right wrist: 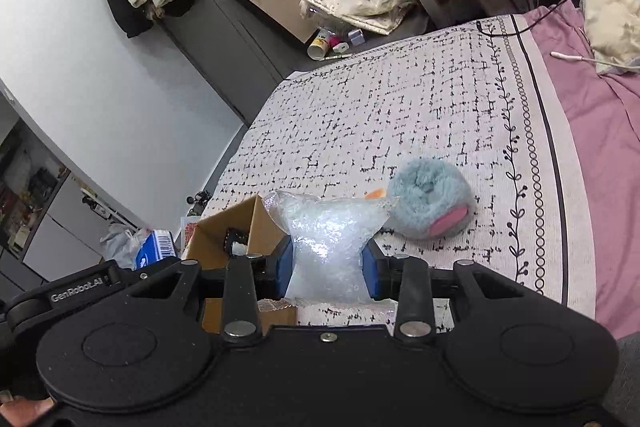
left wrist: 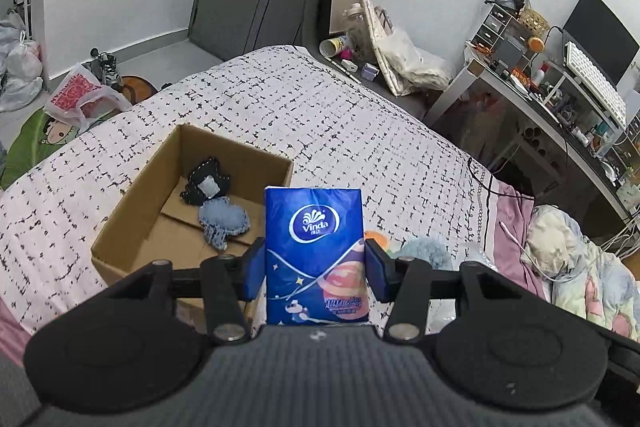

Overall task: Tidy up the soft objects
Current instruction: 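Carry the tissue pack into the box with the left tool while the right carries the bubble bag over it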

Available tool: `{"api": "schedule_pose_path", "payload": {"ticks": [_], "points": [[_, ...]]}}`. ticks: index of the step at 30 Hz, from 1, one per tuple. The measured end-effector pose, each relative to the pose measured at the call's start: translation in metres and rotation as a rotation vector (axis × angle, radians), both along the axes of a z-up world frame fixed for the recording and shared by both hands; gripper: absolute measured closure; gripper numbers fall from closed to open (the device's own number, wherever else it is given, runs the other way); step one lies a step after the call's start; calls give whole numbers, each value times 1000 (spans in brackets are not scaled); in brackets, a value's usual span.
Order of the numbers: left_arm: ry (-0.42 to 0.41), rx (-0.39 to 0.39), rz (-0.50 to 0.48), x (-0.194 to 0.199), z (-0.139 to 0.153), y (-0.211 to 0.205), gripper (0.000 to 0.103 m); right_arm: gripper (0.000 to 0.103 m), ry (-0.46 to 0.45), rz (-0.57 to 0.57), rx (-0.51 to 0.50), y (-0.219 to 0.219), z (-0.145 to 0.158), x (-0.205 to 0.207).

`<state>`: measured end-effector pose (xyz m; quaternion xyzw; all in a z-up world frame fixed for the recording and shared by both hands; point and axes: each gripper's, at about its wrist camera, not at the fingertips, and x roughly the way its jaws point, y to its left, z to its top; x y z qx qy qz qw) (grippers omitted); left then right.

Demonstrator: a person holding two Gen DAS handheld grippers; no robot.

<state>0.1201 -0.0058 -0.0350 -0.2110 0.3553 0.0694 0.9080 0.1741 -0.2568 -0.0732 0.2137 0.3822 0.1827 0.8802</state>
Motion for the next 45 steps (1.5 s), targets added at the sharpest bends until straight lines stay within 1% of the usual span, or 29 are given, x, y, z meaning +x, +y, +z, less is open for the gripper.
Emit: {"api": "schedule_pose_path", "payload": {"ticks": [8, 16, 22, 27, 32, 40, 45], "points": [[-2, -11, -10, 20, -3, 14, 53, 68, -15, -23, -3, 5, 7, 10], [2, -11, -17, 44, -7, 28, 53, 68, -7, -29, -12, 18, 6, 21], [-5, -8, -16, 58, -19, 41, 53, 68, -1, -27, -32, 32, 2, 30], [13, -46, 3, 62, -36, 60, 53, 68, -1, -22, -59, 45, -2, 36], [23, -58, 37, 62, -46, 82, 53, 68, 5, -12, -68, 63, -7, 42], [78, -118, 104, 69, -69, 119, 53, 68, 3, 26, -82, 99, -13, 51], [81, -136, 99, 70, -73, 129, 53, 68, 13, 54, -89, 122, -16, 57]]}}
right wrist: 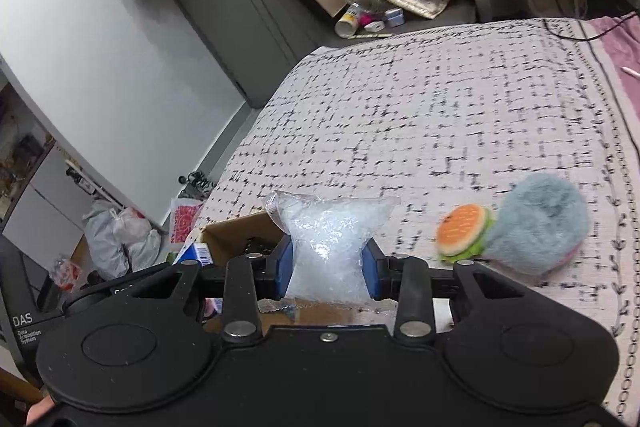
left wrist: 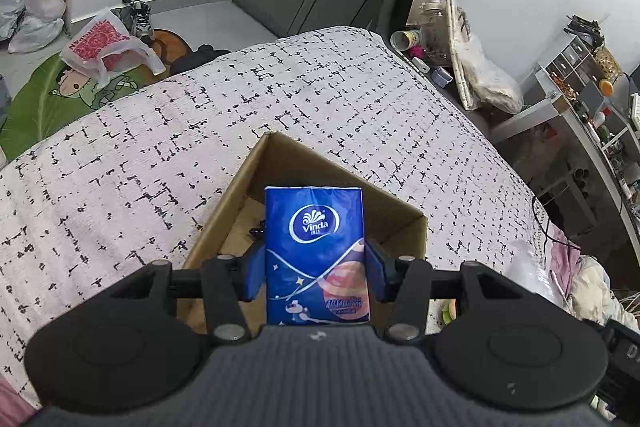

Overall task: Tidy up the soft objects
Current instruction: 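Carry the tissue pack into the box with the left tool while the right carries the bubble bag over it, then open the right tool to drop the bubble bag into the box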

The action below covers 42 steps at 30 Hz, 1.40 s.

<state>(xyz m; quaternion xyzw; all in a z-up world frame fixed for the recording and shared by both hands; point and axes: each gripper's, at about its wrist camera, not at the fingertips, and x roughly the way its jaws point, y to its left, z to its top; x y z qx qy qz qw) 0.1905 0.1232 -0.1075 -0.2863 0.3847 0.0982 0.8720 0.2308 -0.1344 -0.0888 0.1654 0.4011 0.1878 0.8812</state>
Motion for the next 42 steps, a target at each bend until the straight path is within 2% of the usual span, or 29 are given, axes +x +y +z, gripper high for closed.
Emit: {"api": "schedule_pose_path", "payload": {"ticks": [3, 7, 9, 17, 20, 22, 26, 35, 39, 42], "points": [[-3, -11, -9, 0, 0, 4, 52, 68, 1, 12, -4, 13, 0, 2], [-22, -26, 0, -1, 1, 9, 38, 68, 6, 36, -9, 28, -2, 5], [-48, -35, 11, -4, 4, 12, 36, 68, 9, 44, -12, 34, -3, 6], [-49, -35, 16, -5, 3, 18, 35, 67, 14, 73, -24, 57, -2, 9], [-39, -15, 35, -7, 2, 20, 35, 62, 40, 70, 1, 59, -5, 10], [-25, -4, 43, -7, -1, 21, 35, 58, 58, 61, 14, 54, -7, 11], [-13, 17, 34, -6, -2, 19, 35, 52, 29, 51, 8, 38, -4, 2], [-1, 89, 1, -5, 7, -2, 35, 45, 11, -9, -17, -15, 2, -9], [1, 185, -6, -6, 12, -17, 25, 39, 0, -21, -22, -35, 6, -14], [-7, 197, -27, -8, 19, -27, 23, 26, -15, -14, -34, -48, 11, -19]]}}
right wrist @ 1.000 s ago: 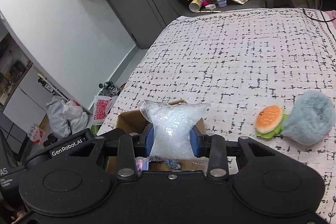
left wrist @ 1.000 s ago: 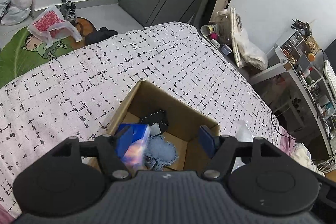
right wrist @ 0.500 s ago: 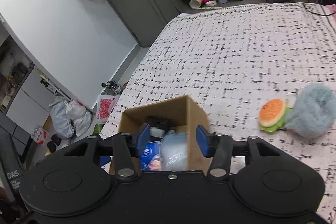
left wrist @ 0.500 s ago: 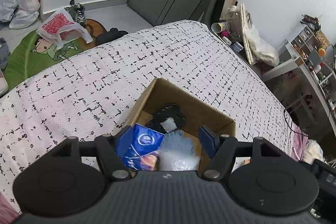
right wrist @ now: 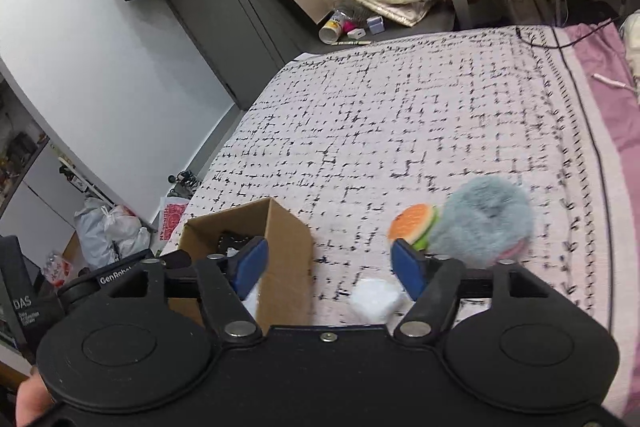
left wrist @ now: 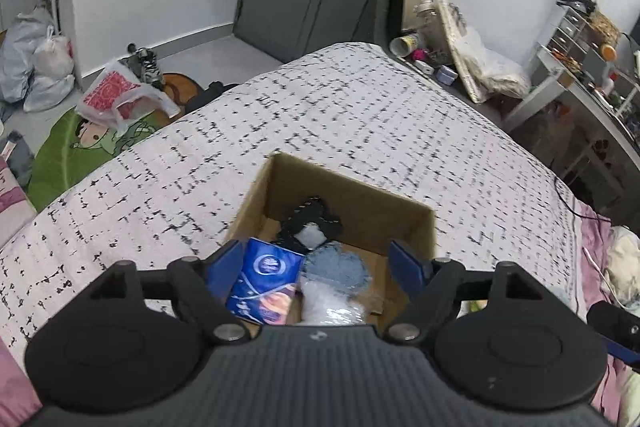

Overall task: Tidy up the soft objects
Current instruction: 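Open the right tool to drop the bubble bag into the box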

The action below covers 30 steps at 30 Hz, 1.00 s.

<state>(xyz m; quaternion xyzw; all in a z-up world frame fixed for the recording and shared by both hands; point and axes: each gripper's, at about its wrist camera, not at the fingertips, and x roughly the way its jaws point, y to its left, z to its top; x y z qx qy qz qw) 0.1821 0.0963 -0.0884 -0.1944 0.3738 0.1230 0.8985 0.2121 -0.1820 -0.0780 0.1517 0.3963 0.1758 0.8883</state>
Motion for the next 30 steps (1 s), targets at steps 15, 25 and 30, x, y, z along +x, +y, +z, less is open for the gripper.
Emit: {"api": "schedule_pose_path", "payload": {"ticks": [15, 25, 30], "points": [[21, 47, -120, -12, 26, -58, 3, 0, -34, -4, 12, -61, 8, -16], [-5, 59, -152, -21, 36, -90, 0, 0, -59, -25, 18, -95, 9, -22], [-29, 48, -164, -26, 39, -104, 0, 0, -37, -36, 43, -109, 0, -22]]}}
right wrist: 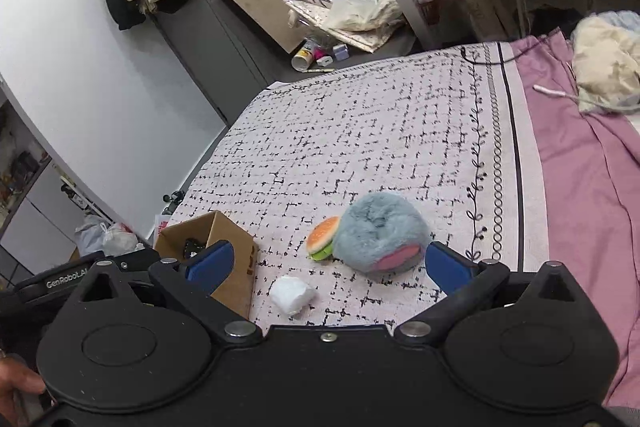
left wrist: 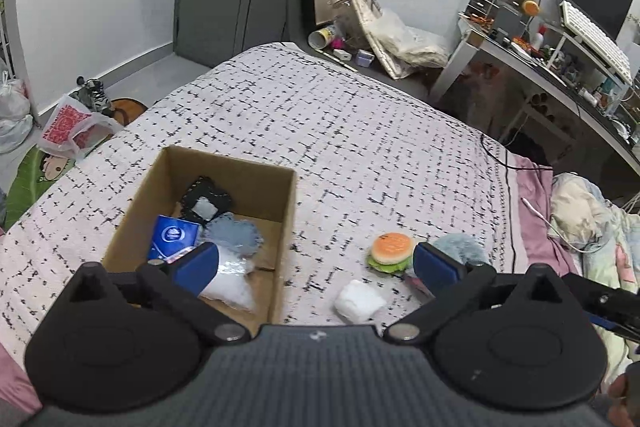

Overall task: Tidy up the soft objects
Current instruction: 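Open the right tool to drop the bubble bag into the box, then grasp the blue fluffy plush with the right tool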

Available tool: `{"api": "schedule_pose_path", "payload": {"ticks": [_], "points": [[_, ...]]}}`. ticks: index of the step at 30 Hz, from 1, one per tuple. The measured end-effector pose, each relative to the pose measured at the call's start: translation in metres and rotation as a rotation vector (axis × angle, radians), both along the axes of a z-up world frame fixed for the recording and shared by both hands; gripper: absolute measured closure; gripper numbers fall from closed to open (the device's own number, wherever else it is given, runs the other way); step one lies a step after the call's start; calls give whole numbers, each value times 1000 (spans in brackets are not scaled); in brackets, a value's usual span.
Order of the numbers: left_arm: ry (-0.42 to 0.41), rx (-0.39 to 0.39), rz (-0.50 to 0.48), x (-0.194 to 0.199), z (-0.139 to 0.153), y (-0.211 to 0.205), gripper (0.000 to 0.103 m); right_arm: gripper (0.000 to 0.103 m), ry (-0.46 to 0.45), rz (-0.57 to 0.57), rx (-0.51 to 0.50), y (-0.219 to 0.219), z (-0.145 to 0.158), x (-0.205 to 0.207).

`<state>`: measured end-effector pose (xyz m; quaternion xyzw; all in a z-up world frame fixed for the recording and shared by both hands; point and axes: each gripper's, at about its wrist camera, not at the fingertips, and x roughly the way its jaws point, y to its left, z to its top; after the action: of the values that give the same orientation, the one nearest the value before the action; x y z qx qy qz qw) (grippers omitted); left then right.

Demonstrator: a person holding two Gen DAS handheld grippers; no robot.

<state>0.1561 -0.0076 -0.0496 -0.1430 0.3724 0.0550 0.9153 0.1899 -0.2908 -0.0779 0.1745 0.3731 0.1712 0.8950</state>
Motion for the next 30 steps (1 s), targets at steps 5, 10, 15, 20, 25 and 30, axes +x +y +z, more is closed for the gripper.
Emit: {"api": "schedule_pose_path", "payload": {"ticks": [5, 10, 15, 20, 25, 30], "points": [[22, 33, 8, 1, 1, -15, 1, 0, 12, 16, 16, -6, -8, 2], [39, 56, 8, 4, 0, -28, 1, 0, 42, 21, 79, -17, -16, 5], [72, 62, 23, 9, -6, -36, 1, 0, 83, 7, 126, -27, -28, 11], [97, 56, 50, 14, -12, -39, 1, 0, 122, 4, 186, -34, -38, 19], [93, 70, 65, 18, -15, -44, 1, 0, 164, -2, 259, -40, -51, 29], [98, 62, 74, 25, -21, -49, 1, 0, 194, -12, 294, -43, -60, 38]]}}
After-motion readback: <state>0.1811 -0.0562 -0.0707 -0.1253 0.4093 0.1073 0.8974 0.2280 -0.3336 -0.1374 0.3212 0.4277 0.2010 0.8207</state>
